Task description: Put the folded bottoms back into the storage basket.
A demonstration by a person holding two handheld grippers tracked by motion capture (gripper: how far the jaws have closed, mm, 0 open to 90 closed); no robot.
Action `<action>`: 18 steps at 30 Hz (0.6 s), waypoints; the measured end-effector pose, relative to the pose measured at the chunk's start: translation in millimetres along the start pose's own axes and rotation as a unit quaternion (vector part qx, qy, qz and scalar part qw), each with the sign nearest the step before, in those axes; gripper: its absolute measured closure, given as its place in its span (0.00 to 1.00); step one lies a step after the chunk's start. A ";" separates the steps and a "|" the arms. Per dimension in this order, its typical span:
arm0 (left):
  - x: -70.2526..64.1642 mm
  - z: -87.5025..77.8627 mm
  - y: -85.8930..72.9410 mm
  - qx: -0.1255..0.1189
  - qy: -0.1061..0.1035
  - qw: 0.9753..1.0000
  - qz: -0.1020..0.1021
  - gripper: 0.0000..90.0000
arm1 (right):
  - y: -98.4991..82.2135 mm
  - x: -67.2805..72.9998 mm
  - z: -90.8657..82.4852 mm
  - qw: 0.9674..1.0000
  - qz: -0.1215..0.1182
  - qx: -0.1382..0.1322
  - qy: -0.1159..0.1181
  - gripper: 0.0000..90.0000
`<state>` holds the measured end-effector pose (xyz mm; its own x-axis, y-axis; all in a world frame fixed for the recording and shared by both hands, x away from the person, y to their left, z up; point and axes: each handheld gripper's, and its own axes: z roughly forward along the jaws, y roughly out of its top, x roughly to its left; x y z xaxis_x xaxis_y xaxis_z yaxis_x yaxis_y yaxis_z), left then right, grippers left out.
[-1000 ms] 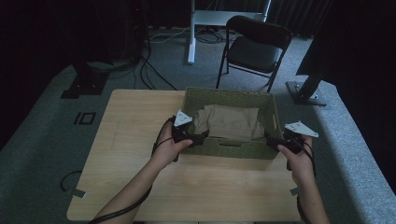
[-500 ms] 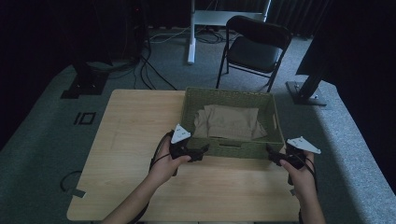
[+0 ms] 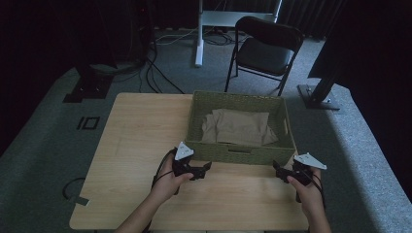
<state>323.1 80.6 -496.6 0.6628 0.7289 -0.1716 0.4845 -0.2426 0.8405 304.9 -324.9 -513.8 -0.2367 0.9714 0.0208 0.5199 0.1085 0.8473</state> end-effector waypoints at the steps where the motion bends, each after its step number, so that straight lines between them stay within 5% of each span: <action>1: 1.3 0.5 -3.2 0.003 0.001 1.000 -0.002 0.19 | -1.8 0.1 0.5 1.000 -0.002 0.002 -0.003 0.14; 11: 13.6 6.9 -31.1 0.065 0.043 0.997 0.003 0.19 | -25.2 3.3 9.3 1.000 0.007 0.029 0.002 0.14; 18: 16.8 5.8 -42.7 0.088 0.047 0.995 0.000 0.19 | -35.9 3.4 11.7 0.999 0.010 0.042 -0.004 0.14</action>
<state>316.9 99.4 -538.3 0.6109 0.7833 -0.1151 0.5817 -0.3455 0.7364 295.0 -323.0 -550.4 -0.2197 0.9750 0.0332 0.5909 0.1059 0.7998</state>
